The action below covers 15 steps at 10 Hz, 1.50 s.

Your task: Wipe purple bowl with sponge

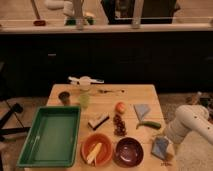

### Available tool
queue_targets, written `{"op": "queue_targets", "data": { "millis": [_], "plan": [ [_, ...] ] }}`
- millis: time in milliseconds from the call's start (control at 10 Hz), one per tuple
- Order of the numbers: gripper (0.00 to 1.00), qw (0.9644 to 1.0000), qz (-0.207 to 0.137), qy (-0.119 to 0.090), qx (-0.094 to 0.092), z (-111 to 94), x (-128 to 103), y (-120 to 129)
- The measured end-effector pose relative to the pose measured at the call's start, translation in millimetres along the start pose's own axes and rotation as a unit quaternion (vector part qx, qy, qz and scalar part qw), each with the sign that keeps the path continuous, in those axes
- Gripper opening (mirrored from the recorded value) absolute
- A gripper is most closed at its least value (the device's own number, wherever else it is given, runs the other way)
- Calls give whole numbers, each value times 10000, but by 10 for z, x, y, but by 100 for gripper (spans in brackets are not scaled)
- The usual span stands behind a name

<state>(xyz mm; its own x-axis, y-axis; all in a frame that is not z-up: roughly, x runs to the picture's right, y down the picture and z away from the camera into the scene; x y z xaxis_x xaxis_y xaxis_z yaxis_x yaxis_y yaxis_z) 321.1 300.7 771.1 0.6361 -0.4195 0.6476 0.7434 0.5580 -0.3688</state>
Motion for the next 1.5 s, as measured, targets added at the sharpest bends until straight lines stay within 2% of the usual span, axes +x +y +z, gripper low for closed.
{"op": "queue_targets", "data": {
  "millis": [200,300,1000,1200,1500],
  "plan": [
    [80,10000,-9,-24,-37,11,-6,-5],
    [76,10000,-12,-27,-38,12,-7,-8],
    [6,10000,-6,-18,38,-28,-8,-30],
    [0,9999,114,58,80,-107,4,-18],
    [0,9995,288,126,63,-234,18,-1]
  ]
}}
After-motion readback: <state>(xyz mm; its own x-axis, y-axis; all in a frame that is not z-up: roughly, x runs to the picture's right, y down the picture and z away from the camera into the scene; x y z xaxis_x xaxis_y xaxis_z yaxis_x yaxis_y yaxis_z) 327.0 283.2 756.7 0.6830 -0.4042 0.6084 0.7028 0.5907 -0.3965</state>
